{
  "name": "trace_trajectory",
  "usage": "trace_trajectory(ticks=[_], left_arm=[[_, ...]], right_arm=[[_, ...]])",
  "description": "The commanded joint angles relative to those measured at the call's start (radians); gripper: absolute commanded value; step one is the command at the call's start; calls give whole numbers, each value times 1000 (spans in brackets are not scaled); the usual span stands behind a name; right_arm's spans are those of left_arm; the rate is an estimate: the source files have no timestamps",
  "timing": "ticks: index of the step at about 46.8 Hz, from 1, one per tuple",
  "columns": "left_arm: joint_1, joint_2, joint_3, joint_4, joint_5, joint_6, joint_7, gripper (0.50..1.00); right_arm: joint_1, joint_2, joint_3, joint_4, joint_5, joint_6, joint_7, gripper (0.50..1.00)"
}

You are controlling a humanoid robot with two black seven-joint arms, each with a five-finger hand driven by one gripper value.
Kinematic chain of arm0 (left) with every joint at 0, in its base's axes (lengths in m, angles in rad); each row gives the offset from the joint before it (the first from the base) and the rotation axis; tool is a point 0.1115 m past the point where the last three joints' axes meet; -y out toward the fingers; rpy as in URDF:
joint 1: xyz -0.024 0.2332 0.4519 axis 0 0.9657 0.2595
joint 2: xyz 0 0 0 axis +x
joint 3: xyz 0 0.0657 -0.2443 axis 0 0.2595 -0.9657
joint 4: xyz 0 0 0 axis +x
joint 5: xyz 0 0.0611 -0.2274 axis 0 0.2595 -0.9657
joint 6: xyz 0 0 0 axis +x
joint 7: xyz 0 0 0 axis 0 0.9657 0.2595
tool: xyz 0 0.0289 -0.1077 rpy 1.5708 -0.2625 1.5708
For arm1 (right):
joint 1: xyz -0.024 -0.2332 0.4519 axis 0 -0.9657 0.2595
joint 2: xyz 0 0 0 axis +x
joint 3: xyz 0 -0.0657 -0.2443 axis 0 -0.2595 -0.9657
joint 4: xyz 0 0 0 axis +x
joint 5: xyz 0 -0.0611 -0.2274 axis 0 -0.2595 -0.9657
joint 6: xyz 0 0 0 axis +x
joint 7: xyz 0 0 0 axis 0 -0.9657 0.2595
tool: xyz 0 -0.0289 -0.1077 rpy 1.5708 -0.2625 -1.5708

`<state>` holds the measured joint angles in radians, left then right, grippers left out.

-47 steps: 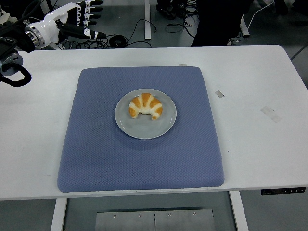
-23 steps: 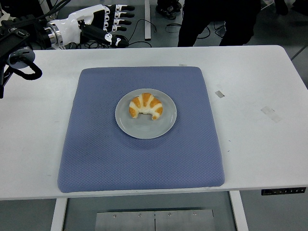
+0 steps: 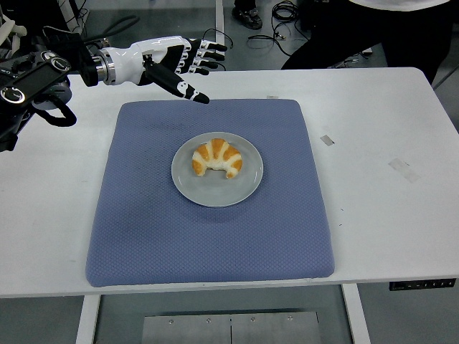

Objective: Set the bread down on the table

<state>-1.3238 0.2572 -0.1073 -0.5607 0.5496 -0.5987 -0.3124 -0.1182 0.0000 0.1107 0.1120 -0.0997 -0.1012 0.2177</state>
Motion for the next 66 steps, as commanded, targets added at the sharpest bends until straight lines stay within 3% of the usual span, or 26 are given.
trace_trajectory(ticks=[1, 31, 66], left_arm=[[0, -9, 0, -8, 15, 0, -1, 974], [80, -56, 1, -8, 178, 11, -1, 971], [92, -133, 74, -8, 253, 88, -1, 969]], right_arm=[[0, 0, 1, 0, 0, 0, 0, 1000], [0, 0, 0, 0, 0, 0, 0, 1000], [-1, 0, 0, 0, 0, 0, 0, 1000]])
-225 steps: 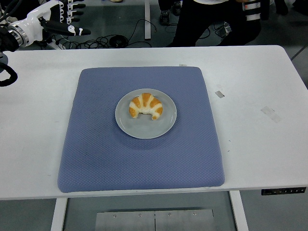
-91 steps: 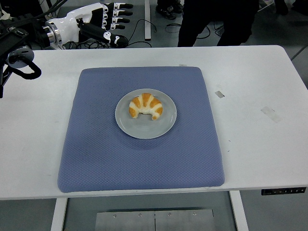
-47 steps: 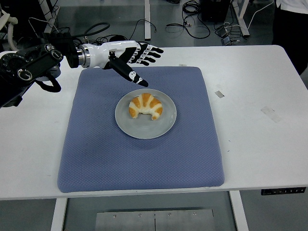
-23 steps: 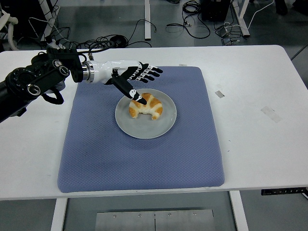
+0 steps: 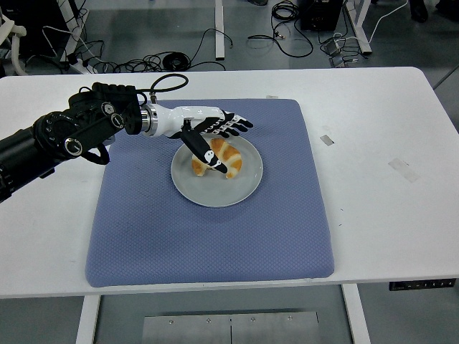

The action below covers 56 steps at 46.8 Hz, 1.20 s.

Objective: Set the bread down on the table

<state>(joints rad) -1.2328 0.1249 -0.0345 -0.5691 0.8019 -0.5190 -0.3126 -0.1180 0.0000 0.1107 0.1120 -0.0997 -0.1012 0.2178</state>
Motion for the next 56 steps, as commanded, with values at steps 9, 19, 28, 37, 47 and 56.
trace_trajectory(ticks=[9, 19, 28, 37, 47, 56], left_arm=[[1, -1, 8, 0, 2, 17, 0, 969], [10, 1, 10, 1, 3, 22, 0, 968], [22, 2, 33, 1, 3, 43, 0, 951], [24, 4, 71, 1, 0, 76, 0, 936], [22, 7, 71, 3, -6, 80, 0, 874], [22, 9, 71, 3, -9, 86, 0, 749]], right_arm=[[0, 0, 0, 0, 0, 0, 0, 1000], [-2, 0, 0, 0, 0, 0, 0, 1000], [0, 0, 0, 0, 0, 0, 0, 1000], [-2, 0, 0, -5, 0, 0, 0, 1000], [-2, 0, 0, -5, 0, 0, 0, 1000], [-2, 0, 0, -5, 0, -2, 0, 1000]])
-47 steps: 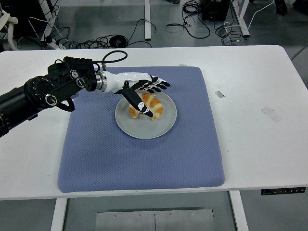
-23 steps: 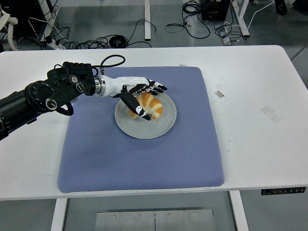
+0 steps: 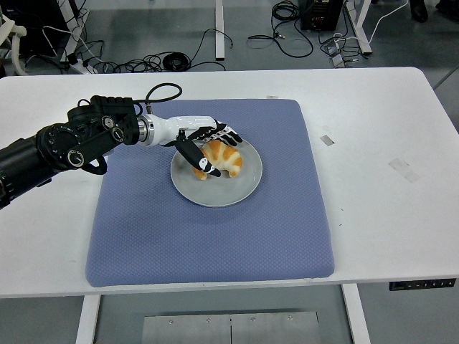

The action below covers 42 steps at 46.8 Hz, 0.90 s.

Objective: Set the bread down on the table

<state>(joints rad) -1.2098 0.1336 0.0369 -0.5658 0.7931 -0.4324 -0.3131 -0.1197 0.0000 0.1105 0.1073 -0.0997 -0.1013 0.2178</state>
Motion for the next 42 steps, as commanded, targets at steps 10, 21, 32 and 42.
trace_trajectory(ticks=[10, 21, 32, 42], left_arm=[[-4, 4, 0, 0, -2, 0, 0, 730], [-2, 4, 0, 0, -2, 0, 0, 730], [-8, 4, 1, 0, 3, 0, 0, 721], [-8, 4, 1, 0, 6, 0, 0, 680]], right_arm=[[0, 0, 0, -1, 0, -1, 0, 1000], [0, 0, 0, -1, 0, -1, 0, 1000], [0, 0, 0, -1, 0, -1, 0, 1000], [0, 0, 0, -1, 0, -1, 0, 1000]])
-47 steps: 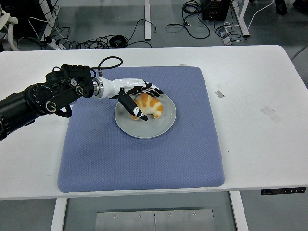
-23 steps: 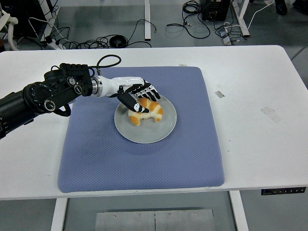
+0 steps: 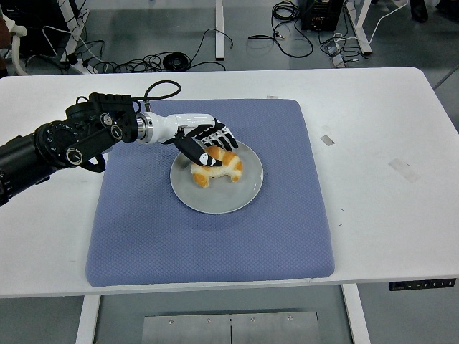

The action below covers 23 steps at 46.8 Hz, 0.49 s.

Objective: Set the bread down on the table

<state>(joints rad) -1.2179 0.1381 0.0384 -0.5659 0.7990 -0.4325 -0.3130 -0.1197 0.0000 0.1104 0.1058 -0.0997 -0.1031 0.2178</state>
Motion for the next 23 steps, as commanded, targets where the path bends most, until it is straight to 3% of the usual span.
trace_trajectory(ticks=[1, 23], left_arm=[[0, 0, 0, 0, 0, 0, 0, 677], [-6, 5, -2, 0, -9, 0, -1, 624]], right_arm=[[0, 0, 0, 0, 0, 0, 0, 1000], [0, 0, 0, -1, 0, 0, 0, 1000]])
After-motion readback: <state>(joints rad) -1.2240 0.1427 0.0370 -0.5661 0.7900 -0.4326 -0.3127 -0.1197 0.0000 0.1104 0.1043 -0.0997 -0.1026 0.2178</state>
